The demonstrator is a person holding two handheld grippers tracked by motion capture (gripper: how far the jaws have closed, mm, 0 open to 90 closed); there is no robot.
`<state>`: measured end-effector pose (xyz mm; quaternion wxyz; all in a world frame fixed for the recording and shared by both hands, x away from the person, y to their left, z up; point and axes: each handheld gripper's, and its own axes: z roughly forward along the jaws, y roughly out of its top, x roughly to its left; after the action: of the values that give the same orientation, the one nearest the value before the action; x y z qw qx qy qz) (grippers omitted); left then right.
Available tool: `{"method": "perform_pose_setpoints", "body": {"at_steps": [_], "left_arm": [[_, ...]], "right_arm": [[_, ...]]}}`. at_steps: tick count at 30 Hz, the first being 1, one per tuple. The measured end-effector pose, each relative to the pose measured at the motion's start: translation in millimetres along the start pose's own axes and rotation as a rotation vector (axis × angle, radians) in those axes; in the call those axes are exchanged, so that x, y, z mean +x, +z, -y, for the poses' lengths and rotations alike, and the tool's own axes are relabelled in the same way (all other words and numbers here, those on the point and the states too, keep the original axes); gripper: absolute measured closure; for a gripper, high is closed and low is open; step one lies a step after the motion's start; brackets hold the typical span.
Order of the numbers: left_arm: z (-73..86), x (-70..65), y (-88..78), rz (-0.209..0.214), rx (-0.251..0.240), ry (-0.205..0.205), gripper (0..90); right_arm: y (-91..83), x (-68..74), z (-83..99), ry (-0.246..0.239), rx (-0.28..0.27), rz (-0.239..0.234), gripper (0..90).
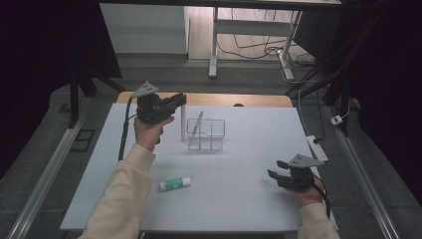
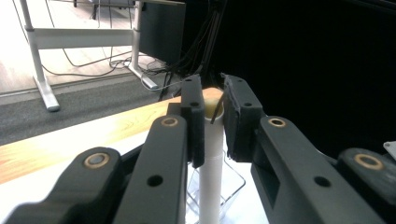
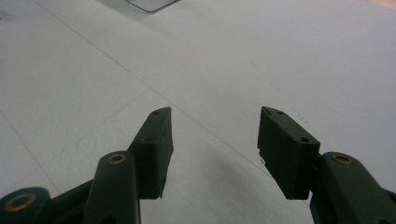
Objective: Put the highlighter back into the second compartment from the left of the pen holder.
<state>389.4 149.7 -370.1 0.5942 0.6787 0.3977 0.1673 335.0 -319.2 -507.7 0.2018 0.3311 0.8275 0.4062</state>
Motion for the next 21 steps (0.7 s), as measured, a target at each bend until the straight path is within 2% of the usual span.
{"method": "perform_pose_setpoints", "body": {"at_steps": [12,21], "left_arm": [[-6.5,-6.2,14.5,0.005,-0.006,0.015,79.0],[-12.7,-8.9,27.0,0.026,-0.01,0.02,79.0]], "right_arm": [[-0.6,0.3,-0.2,-0.006,-0.003,-0.006,44.4],[-0.7,0.0,-0.1,-0.003,-0.004,-0.009,44.1]]}}
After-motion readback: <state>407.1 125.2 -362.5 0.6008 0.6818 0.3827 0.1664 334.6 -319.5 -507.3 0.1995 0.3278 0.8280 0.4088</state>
